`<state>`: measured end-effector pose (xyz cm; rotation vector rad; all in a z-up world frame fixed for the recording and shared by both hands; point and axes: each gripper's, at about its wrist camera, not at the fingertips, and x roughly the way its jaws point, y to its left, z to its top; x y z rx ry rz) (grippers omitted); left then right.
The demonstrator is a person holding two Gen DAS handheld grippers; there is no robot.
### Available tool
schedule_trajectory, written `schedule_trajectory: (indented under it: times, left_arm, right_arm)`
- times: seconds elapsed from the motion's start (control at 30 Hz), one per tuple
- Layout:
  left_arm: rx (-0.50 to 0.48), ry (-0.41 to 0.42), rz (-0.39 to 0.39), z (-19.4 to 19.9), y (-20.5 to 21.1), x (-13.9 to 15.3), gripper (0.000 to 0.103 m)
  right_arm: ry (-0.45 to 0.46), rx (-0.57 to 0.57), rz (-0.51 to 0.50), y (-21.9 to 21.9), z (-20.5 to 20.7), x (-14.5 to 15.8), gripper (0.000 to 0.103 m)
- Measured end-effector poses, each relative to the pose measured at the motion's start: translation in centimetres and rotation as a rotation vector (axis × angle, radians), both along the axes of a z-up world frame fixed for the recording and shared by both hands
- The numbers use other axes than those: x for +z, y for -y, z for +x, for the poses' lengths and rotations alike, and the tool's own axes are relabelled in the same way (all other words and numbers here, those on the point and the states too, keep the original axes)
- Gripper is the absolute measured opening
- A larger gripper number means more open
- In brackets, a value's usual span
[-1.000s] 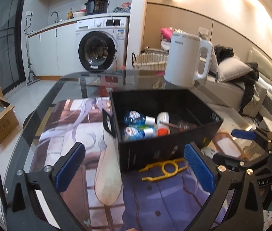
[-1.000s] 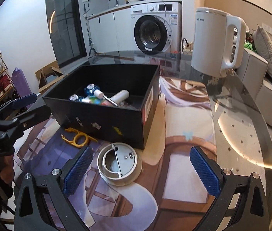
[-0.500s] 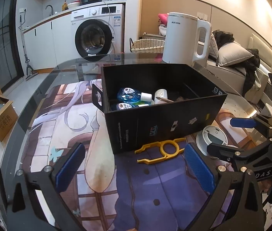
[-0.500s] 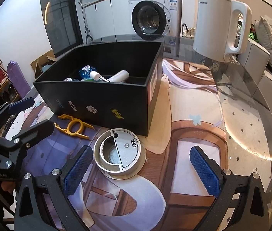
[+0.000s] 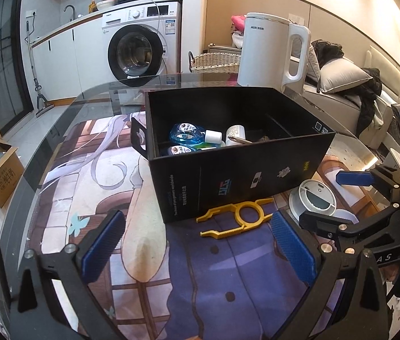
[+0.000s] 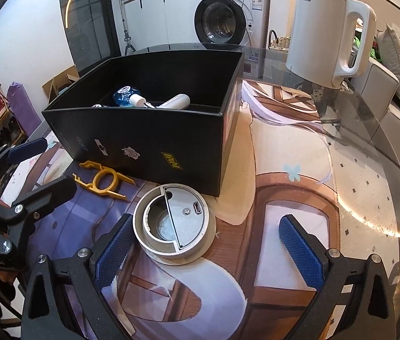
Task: Organize rigid objects
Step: 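Move the right tool toward the grey round holder while the left approaches the yellow clip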
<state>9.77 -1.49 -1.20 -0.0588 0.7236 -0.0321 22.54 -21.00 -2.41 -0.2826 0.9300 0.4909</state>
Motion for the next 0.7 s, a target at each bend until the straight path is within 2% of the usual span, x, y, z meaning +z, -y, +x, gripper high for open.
schedule_trajectory:
  times: [0.1,0.3,0.37,0.7]
  left_arm:
    - [-0.003,0.000,0.001,0.0,0.0,0.0,0.103]
    - [-0.007,-0.004,0.008,0.1,0.2,-0.2,0.103]
    - [-0.008,-0.004,0.009,0.1,0.2,-0.2,0.103]
    - [-0.015,-0.040,0.044,0.2,1.0,-0.4,0.103]
  right_arm:
    - [0.010,0.014,0.001,0.0,-0.3,0.1,0.097]
    - [0.018,0.048,0.021,-0.1,-1.2,0.5,0.071]
    - [0.026,0.058,0.026,-0.3,-1.6,0.6,0.059]
    - [0.064,0.056,0.048,0.4,-3.0,1.0,0.050]
